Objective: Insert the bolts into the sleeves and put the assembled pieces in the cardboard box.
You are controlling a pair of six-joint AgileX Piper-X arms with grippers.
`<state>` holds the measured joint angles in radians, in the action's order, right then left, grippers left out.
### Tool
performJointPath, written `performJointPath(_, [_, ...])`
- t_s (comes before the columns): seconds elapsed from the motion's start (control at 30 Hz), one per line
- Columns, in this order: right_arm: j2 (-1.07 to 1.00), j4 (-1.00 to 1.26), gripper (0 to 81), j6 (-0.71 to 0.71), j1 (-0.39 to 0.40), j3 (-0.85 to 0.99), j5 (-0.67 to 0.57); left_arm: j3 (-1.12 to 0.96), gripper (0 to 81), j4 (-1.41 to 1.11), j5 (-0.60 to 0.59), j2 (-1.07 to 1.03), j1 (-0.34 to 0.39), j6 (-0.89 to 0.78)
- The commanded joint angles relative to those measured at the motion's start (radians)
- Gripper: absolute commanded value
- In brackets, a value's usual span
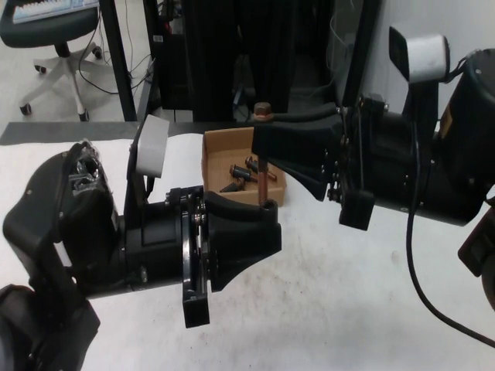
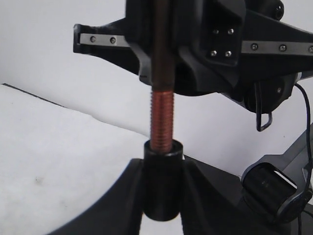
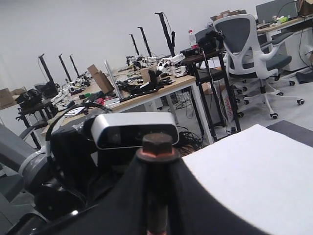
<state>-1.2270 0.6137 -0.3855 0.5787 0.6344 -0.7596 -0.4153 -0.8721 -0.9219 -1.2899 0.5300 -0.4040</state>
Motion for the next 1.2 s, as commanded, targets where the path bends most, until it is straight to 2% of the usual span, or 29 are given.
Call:
performJointPath(0.0, [0.003, -0.04, 0.8, 0.005, 0.008, -0.001, -0.023, -0.015, 0.3, -0.059, 0.013, 0.012, -0.001, -0.01])
performJointPath(0.5, [0.003, -0.119, 0.8, 0.049, -0.024, -0.001, -0.069, -0.015, 0.3, -0.067, 0.013, 0.012, -0.003, -0.019])
performJointPath(0.67, [0.003, -0.119, 0.8, 0.049, -0.043, -0.001, -0.086, -0.015, 0.3, -0.067, 0.024, 0.012, -0.028, -0.019])
performJointPath(1.17, [0.003, -0.119, 0.4, 0.049, -0.042, -0.001, -0.114, -0.015, 0.3, -0.09, 0.03, 0.012, -0.039, -0.023])
